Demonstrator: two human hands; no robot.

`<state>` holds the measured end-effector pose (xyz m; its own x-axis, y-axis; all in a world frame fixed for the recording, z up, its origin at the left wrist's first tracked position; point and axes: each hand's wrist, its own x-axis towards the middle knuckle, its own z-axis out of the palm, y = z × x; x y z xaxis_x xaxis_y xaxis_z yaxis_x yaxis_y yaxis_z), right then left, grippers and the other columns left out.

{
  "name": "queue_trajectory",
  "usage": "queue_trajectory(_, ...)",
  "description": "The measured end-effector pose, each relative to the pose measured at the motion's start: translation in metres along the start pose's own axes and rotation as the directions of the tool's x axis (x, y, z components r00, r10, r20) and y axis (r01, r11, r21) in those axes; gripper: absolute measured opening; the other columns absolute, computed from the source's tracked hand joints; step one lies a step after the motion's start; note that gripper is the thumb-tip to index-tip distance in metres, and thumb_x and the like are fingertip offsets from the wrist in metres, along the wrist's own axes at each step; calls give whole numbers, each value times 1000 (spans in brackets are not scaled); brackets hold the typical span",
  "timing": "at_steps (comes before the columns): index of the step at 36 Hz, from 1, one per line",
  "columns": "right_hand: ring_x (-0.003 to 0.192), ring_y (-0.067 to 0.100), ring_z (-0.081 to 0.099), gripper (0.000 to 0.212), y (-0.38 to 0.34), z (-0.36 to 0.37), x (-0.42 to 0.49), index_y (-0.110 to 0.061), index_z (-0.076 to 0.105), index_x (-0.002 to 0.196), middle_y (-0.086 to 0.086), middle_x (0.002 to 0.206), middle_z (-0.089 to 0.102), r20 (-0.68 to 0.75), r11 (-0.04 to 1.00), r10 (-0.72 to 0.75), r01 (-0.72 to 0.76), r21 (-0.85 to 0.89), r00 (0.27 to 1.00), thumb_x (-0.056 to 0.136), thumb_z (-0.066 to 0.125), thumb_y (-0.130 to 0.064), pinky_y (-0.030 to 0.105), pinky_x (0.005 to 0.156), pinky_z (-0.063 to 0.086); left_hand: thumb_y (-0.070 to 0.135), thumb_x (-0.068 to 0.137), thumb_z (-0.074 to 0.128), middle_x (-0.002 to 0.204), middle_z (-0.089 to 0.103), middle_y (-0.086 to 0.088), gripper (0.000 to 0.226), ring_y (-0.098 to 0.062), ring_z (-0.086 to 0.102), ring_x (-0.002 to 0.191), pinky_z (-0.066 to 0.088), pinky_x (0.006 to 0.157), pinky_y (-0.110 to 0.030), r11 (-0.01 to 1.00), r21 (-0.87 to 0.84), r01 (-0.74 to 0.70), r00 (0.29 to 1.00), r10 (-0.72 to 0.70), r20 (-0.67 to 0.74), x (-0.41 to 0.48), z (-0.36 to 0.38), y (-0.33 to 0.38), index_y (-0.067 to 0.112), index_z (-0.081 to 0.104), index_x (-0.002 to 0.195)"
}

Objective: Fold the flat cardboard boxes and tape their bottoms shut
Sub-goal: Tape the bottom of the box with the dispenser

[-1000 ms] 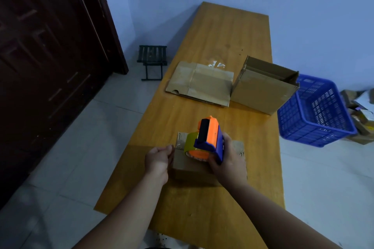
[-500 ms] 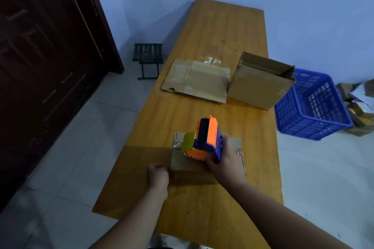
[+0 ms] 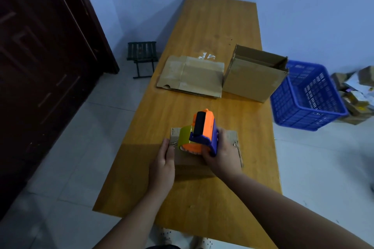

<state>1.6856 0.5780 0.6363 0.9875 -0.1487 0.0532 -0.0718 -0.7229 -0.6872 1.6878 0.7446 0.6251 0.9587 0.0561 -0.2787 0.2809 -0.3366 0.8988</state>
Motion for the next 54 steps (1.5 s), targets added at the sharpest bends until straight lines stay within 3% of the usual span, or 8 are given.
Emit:
queue_trajectory(6,80,6,58,61,-1,0,0,-18,42,127,-11,101,56,-9,1000,-9,10,30,1000,81,63,-53,16,63,47,43,101,25,146,41,-2,51,-20,42,130,42,90,-26,998,38,44,999,-43,-30,18,2,15,24,28,148)
queue_trajectory(11,83,6,58,63,-1,-6,4,-19,43,125,-11,103,56,4,999,-54,54,6,999,80,55,-61,16,63,48,47,100,21,137,50,-7,53,-26,47,125,40,102,-43,969,-20,247,969,-247,14,40,19,18,20,39,142)
queue_trajectory(16,80,10,59,47,-1,-14,10,-17,42,119,-6,97,58,58,994,-62,67,-89,996,85,66,-39,27,64,54,56,96,18,126,58,-7,61,-27,53,116,44,96,-41,973,2,231,971,-231,58,43,21,16,20,45,137)
queue_trajectory(27,93,2,47,49,-9,-37,20,-21,42,128,-9,114,53,115,991,-70,82,-105,991,86,66,-26,13,70,39,51,100,16,113,60,-7,55,-25,54,107,42,88,-37,968,117,222,972,-229,47,47,23,15,21,53,127)
queue_trajectory(36,89,7,52,48,-1,-77,21,-23,41,123,-8,109,49,199,960,-89,137,-242,976,84,69,-24,21,72,46,47,101,16,129,54,-11,53,-30,48,120,37,98,-39,946,262,192,972,-220,84,44,32,17,19,47,134)
queue_trajectory(42,86,3,50,41,11,-65,6,-22,43,118,-11,104,46,124,982,-66,87,-171,990,85,68,-23,15,67,38,46,101,18,128,56,-12,53,-29,51,117,40,96,-37,964,213,158,982,-176,69,42,36,16,16,49,132)
queue_trajectory(48,90,2,55,37,16,-62,2,-27,46,111,-10,101,58,51,981,97,-104,164,994,84,70,-20,16,70,42,42,103,19,135,51,-15,54,-32,46,125,36,101,-38,959,233,163,984,-174,26,43,38,18,11,48,136)
queue_trajectory(54,87,3,49,39,11,-72,4,-22,47,117,-8,101,53,108,999,51,-49,-25,993,85,66,-12,13,67,37,42,103,17,131,53,-14,54,-28,48,121,36,96,-35,954,249,167,983,-179,28,41,39,20,10,48,134)
